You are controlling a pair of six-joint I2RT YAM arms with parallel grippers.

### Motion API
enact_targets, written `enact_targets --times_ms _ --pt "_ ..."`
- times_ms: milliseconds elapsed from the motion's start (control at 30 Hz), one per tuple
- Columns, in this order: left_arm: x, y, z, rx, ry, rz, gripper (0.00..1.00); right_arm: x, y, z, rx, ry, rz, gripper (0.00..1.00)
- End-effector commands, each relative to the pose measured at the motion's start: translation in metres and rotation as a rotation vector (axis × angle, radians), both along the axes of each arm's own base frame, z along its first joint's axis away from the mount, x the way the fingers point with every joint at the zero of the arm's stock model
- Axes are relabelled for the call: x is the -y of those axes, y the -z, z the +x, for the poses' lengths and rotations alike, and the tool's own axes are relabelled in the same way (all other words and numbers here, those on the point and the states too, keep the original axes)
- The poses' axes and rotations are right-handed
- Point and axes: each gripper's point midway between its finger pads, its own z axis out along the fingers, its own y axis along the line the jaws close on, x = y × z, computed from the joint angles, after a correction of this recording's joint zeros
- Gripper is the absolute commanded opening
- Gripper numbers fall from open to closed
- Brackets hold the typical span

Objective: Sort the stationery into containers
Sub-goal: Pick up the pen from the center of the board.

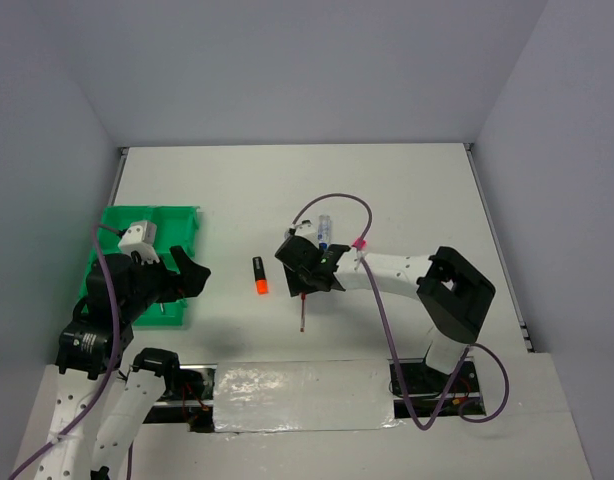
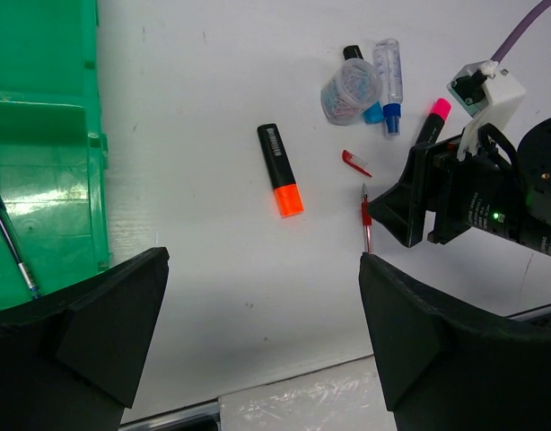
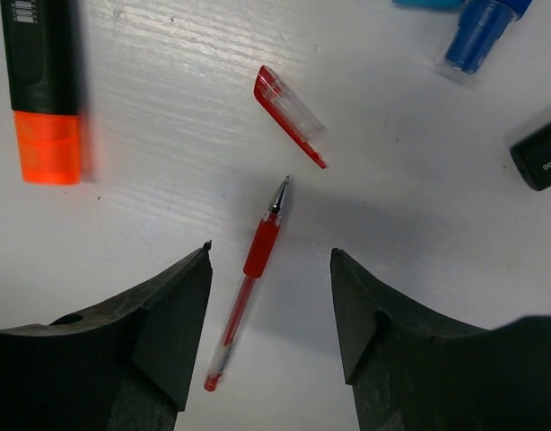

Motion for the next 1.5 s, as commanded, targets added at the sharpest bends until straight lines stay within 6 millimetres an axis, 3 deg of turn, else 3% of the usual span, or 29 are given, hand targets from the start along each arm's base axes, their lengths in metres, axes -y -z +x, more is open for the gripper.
enact_targets --times_ms 0,333,500,600,700,833,900,933,1000,1033,1067,1133,1167,1267,1333,1367,1433,1467 --pt "0.0 -0.008 0.008 0.039 -0.006 -0.005 0.99 -0.012 -0.005 0.001 0.037 0.072 0.068 0.62" --pt "-0.001 -0.006 0.008 0.031 -0.009 -0.002 0.99 -0.011 0.014 -0.018 -0.009 0.08 0.017 0.53" --pt "0.0 -0.007 0.008 0.033 -0.006 -0.003 0.99 -0.009 0.047 -0.041 -0.088 0.058 -0.012 0.45" --pt "0.0 -0.007 0.007 0.032 0.0 -0.001 0.99 -0.006 0.063 -0.052 -0.132 0.046 -0.019 0.34" --pt "0.001 -0.007 0.007 0.031 0.002 0.0 0.99 0.0 0.07 -0.06 -0.158 0.044 -0.01 0.04" --pt "0.001 -0.006 0.008 0.027 0.003 0.002 0.99 0.007 0.078 -0.076 -0.199 0.001 0.011 0.0" --pt "0.001 -0.006 0.008 0.023 0.004 0.004 0.99 -0.006 0.065 -0.087 -0.22 -0.067 0.12 0.0" --pt "0.001 -0.006 0.008 0.022 0.003 0.003 0.99 0.001 0.07 -0.092 -0.227 -0.081 0.097 0.0" --pt "-0.001 -0.004 0.009 0.012 -0.01 0.002 0.99 -0.016 0.043 -0.101 -0.206 -0.166 0.218 0.0" --pt "-0.002 -0.003 0.01 0.003 -0.025 0.001 0.99 -0.013 0.039 -0.109 -0.19 -0.207 0.223 0.0" --pt "-0.005 -0.002 0.011 -0.005 -0.045 0.001 0.99 -0.015 0.014 -0.106 -0.137 -0.214 0.278 0.0" --pt "-0.013 0.003 0.014 -0.045 -0.127 -0.015 0.99 0.0 0.001 -0.1 -0.071 -0.17 0.272 0.0" --pt "-0.015 0.007 0.016 -0.076 -0.159 -0.024 0.99 0.011 -0.018 -0.098 -0.031 -0.148 0.288 0.0" --pt "-0.009 0.017 0.022 -0.132 -0.23 -0.14 0.99 0.043 -0.046 -0.083 0.085 -0.04 0.269 0.0" --pt "-0.001 0.024 0.032 -0.157 -0.288 -0.262 0.95 0.062 -0.068 -0.072 0.162 0.036 0.272 0.0" --pt "0.009 0.035 0.034 -0.195 -0.303 -0.333 0.94 0.077 -0.07 -0.073 0.165 0.056 0.229 0.0" --pt "0.015 0.031 0.048 -0.162 -0.348 -0.386 0.96 0.091 -0.093 -0.068 0.228 0.091 0.228 0.0" --pt "0.037 0.036 0.047 -0.204 -0.331 -0.418 0.99 0.104 -0.095 -0.07 0.23 0.095 0.188 0.0"
